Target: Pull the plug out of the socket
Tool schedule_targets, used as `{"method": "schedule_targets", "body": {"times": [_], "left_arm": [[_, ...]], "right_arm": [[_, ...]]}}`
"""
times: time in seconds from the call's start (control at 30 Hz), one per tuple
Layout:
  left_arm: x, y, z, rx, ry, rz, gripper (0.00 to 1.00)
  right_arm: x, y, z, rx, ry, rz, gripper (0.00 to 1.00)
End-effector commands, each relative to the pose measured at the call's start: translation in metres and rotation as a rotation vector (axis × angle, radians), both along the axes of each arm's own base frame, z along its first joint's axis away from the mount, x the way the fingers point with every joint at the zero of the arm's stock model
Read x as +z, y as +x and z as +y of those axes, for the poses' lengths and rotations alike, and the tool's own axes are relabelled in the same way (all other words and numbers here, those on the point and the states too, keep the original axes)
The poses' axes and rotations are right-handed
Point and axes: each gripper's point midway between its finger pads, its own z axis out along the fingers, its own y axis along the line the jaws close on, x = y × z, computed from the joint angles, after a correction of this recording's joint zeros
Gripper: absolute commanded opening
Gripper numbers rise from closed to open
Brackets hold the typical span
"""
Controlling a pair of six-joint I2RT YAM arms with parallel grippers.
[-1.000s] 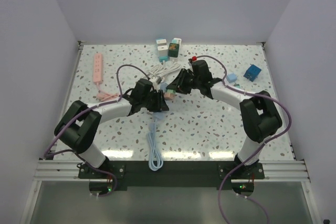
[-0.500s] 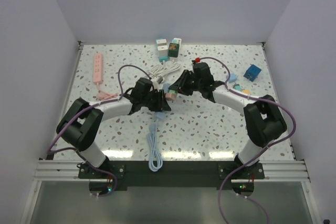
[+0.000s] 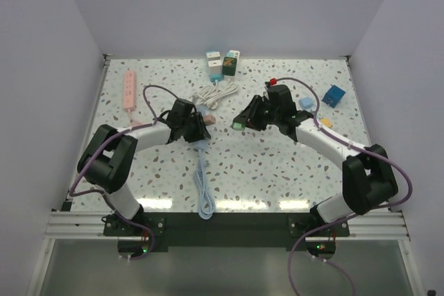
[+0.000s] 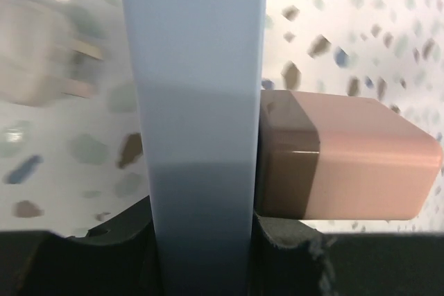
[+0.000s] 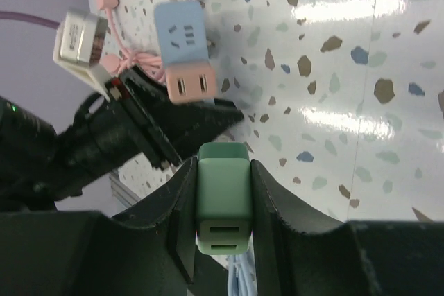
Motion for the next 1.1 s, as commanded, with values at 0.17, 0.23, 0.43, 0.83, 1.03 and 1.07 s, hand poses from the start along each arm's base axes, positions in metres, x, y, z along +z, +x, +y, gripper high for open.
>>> {"method": "schedule_targets", "body": {"times": [0.17,0.23,0.43,0.83,1.03,1.07], "left_arm": [[0.037,0.052,0.005,0.16,-0.011,-0.105,0.0],[0.049,0.052,0.002,0.137,-0.026,-0.13,0.0],[0.061,0.035,-0.004,0.009,-0.052,-0.173,0.0],[0.04,-0.001,0.022,0.015,0.01,-0.145,0.0],[0.041,-0.001,0.023,0.021,0.014,-0.148,0.0],[0.04,-0.002,0.023,0.02,0.014,-0.145,0.0]], "right_arm": [[0.002,0.005,-0.02,-0.124,-0.051,0.026,0.0],[-0.001,0.021,-0.052,-0.217,-0.09,0.029,0.0],[-0.042,0.069,-0.185,-0.589,-0.28,0.142,0.0],[-0.103,0.138,-0.294,-0.794,-0.397,0.337,0.0],[-0.109,0.132,-0.331,-0.89,-0.409,0.367,0.05],[-0.109,0.132,-0.334,-0.885,-0.409,0.363,0.26]]}}
